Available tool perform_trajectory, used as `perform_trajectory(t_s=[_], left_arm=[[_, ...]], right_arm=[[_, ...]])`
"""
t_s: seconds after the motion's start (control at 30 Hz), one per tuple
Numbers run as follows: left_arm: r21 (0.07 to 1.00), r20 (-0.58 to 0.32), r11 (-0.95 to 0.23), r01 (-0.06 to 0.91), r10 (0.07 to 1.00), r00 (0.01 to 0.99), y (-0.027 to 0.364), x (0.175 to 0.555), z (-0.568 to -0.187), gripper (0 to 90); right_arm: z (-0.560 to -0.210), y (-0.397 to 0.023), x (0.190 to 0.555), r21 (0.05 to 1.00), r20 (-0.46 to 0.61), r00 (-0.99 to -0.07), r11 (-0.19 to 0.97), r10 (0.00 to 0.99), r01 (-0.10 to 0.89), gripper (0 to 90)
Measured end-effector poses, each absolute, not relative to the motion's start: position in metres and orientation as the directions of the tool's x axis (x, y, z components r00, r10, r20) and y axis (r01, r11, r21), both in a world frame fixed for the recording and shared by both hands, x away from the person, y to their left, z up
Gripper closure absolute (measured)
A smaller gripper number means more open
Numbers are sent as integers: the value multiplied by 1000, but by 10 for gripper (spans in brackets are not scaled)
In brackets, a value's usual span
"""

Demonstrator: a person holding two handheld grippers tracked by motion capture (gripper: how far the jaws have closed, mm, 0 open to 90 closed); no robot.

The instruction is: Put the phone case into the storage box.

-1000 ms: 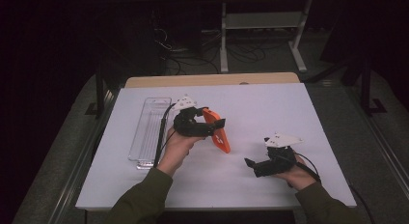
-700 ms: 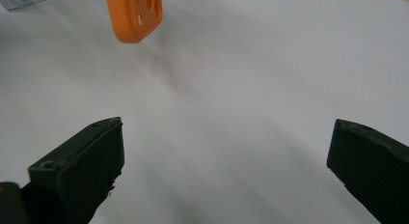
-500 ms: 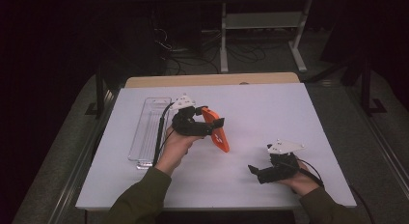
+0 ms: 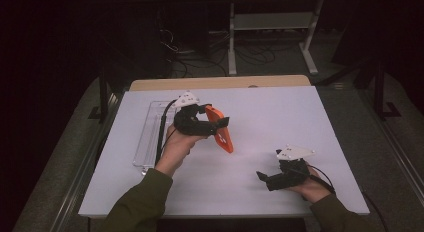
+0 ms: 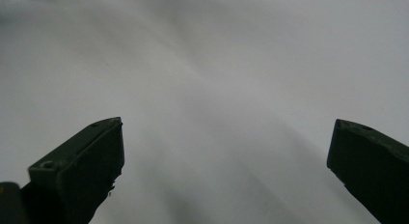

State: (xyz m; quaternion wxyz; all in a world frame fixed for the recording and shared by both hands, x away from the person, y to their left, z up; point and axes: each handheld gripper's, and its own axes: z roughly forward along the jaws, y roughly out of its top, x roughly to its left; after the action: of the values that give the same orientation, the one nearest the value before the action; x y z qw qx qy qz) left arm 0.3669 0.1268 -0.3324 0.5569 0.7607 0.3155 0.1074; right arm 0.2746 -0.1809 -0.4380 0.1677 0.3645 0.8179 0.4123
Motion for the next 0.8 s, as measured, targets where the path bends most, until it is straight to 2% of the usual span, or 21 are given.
perform_trajectory(t_s=[0.63, 0.8], left_arm=[[924, -131, -188, 335, 665, 735, 150, 390, -306, 154], [926, -110, -193, 326, 686, 719, 159, 398, -299, 154]], right_arm=[[-436, -182, 275, 800, -11, -687, 419, 727, 431, 0], [-436, -180, 273, 802, 15, -679, 397, 734, 446, 0]])
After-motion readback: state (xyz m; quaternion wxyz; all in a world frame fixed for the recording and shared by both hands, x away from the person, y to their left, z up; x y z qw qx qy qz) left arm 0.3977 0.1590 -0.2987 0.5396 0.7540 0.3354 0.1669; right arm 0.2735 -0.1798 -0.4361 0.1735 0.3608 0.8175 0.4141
